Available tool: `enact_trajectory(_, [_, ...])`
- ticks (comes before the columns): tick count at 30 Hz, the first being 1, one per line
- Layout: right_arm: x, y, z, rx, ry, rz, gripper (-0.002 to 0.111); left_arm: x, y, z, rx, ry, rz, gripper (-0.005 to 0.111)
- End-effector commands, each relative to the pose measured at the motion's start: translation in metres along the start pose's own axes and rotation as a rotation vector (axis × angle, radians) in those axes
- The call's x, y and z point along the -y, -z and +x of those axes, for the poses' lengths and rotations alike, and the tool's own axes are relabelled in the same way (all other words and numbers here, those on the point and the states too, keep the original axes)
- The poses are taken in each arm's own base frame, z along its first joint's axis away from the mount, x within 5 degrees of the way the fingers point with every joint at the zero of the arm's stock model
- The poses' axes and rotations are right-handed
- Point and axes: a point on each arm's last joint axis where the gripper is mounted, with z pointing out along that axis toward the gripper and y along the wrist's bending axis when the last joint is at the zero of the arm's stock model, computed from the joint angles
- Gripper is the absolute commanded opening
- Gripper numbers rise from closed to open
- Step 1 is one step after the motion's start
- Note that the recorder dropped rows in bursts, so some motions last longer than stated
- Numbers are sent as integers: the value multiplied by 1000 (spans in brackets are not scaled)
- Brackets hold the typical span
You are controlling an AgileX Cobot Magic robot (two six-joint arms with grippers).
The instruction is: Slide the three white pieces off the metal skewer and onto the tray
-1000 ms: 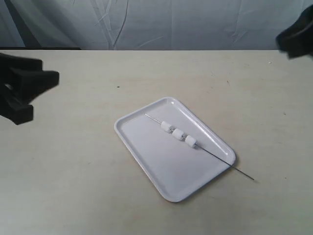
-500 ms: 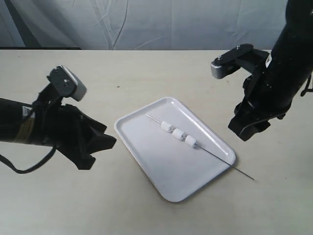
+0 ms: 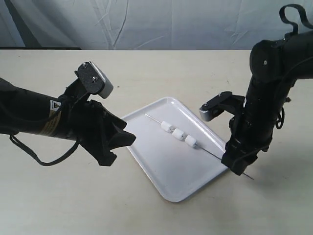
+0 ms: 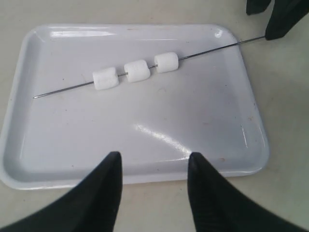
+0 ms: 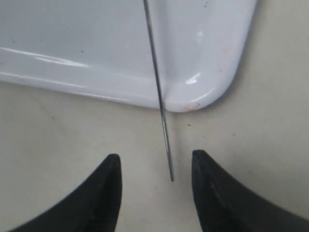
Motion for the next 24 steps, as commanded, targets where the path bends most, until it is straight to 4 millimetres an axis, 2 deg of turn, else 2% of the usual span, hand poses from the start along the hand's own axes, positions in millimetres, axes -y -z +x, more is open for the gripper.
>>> enact_trajectory(1, [-3, -16, 6, 19, 32, -4, 45, 1, -1, -2, 6, 7, 3, 42])
enact_trajectory(6, [-5, -28, 14, 23, 30, -2, 45, 1, -1, -2, 6, 13, 3, 42])
enact_trajectory(10, [-5, -30, 14, 28, 29, 2, 44, 1, -1, -2, 6, 25, 8, 42])
enact_trajectory(15, [-4, -30, 13, 42, 29, 11, 32, 4, -1, -3, 11, 28, 38, 42])
enact_trajectory(24, [-3, -37, 12, 24, 25, 3, 31, 8, -1, -4, 17, 28, 81, 42])
